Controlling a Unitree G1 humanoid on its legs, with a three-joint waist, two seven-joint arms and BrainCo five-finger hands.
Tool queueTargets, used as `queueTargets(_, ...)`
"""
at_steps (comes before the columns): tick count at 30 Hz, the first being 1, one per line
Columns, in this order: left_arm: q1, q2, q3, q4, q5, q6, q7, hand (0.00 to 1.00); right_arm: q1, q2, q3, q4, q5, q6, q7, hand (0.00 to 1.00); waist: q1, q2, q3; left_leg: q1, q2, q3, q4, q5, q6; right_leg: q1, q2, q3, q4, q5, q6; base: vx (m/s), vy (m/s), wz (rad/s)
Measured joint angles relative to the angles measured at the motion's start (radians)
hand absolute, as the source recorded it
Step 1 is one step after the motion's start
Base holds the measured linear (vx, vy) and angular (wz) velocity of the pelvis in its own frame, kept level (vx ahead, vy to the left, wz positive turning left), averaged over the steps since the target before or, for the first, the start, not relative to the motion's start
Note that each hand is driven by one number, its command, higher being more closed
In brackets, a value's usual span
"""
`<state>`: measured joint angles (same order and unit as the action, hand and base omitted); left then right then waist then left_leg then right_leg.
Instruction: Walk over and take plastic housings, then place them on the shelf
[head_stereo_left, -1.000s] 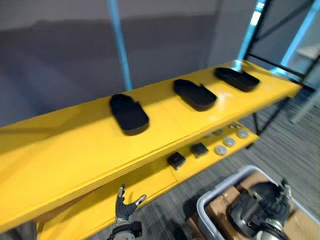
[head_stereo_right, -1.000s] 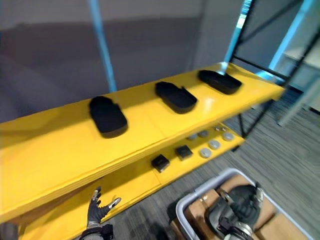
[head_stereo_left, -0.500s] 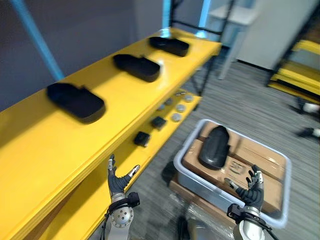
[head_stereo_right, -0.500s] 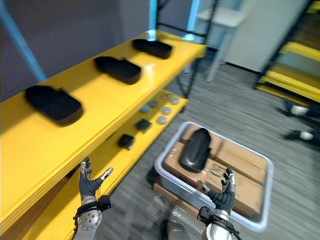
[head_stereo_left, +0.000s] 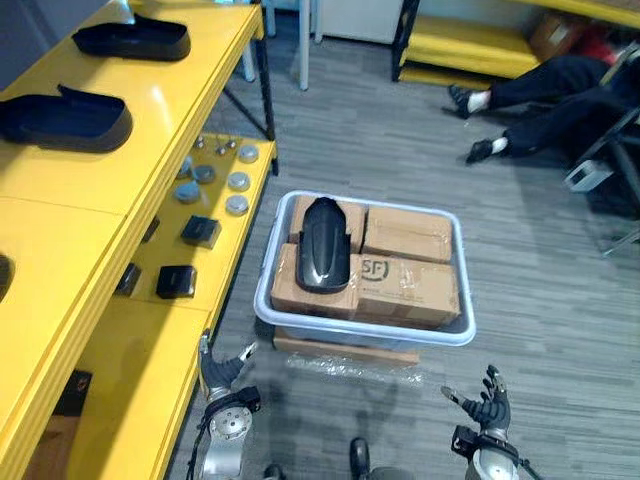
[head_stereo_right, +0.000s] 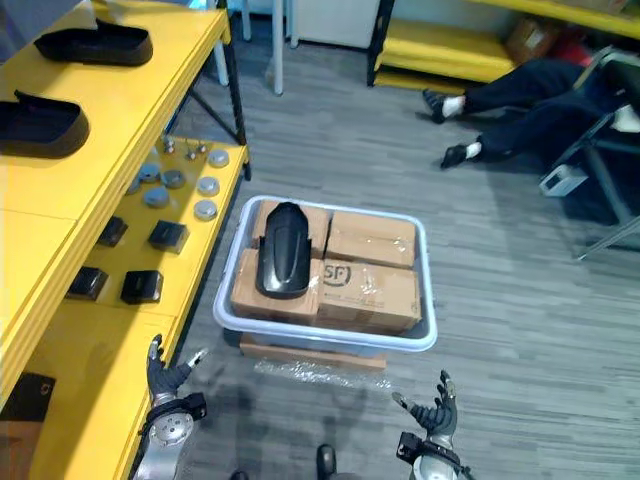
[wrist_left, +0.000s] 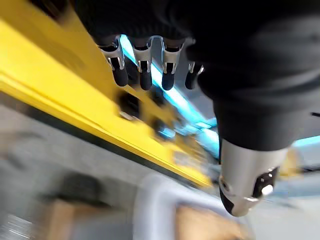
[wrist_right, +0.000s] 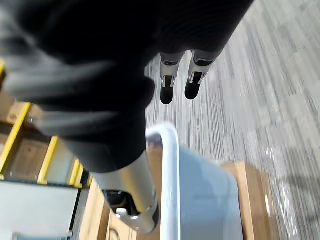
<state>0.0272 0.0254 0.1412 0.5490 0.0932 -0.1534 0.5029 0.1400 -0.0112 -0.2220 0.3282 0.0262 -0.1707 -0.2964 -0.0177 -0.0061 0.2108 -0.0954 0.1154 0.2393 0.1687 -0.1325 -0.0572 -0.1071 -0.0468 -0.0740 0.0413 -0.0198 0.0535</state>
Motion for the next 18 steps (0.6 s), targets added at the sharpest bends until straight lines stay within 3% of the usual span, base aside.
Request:
queueTargets(4,-0.005,0.034,0.006,0.158,-0.092,0.000,-0.044,0.00,-0.234,-0.040,-0.011,0.104,0.001,0.005,-0.039,0.00,0.039,0.018,0.071,-0.036,-0.014,-0.067,-0.030,0.040,0.002,-0.014,-0.011,-0.058,-0.006,0.018,-0.001,-0.11,-0.002,0.58)
queueTargets(7,0.001,0.032,0.009,0.232,-0.146,0.001,-0.096,0.00,-0.478,-0.091,-0.009,0.173,0.007,0.014,-0.086,0.00,0.090,0.034,0.121,-0.087,-0.022,-0.107,-0.029,0.058,0.010,-0.040,-0.014,-0.084,-0.023,0.044,-0.006,-0.16,0.012,0.32)
queueTargets(10,0.010,0.031,0.007,0.250,-0.154,0.000,-0.120,0.00,-0.671,-0.127,-0.001,0.225,0.017,0.023,-0.115,0.00,0.102,0.040,0.161,-0.129,-0.035,-0.141,-0.021,0.075,0.019,-0.066,-0.027,-0.114,-0.017,0.050,-0.006,-0.14,0.022,0.31)
queueTargets(13,0.007,0.033,-0.013,0.255,-0.169,-0.001,-0.142,0.00,-0.940,-0.231,-0.002,0.395,0.033,0.040,-0.142,0.00,0.129,0.055,0.212,-0.177,-0.051,-0.168,0.003,0.085,0.028,-0.097,-0.042,-0.131,0.002,0.053,-0.006,-0.12,0.041,0.25)
queueTargets(18,0.008,0.046,-0.083,0.256,-0.169,-0.006,-0.166,0.00,-1.214,-0.372,0.010,0.614,0.087,0.051,-0.163,0.00,0.154,0.086,0.232,-0.226,-0.074,-0.195,0.013,0.099,0.045,-0.131,-0.061,-0.153,0.011,0.057,0.000,-0.04,0.044,0.20)
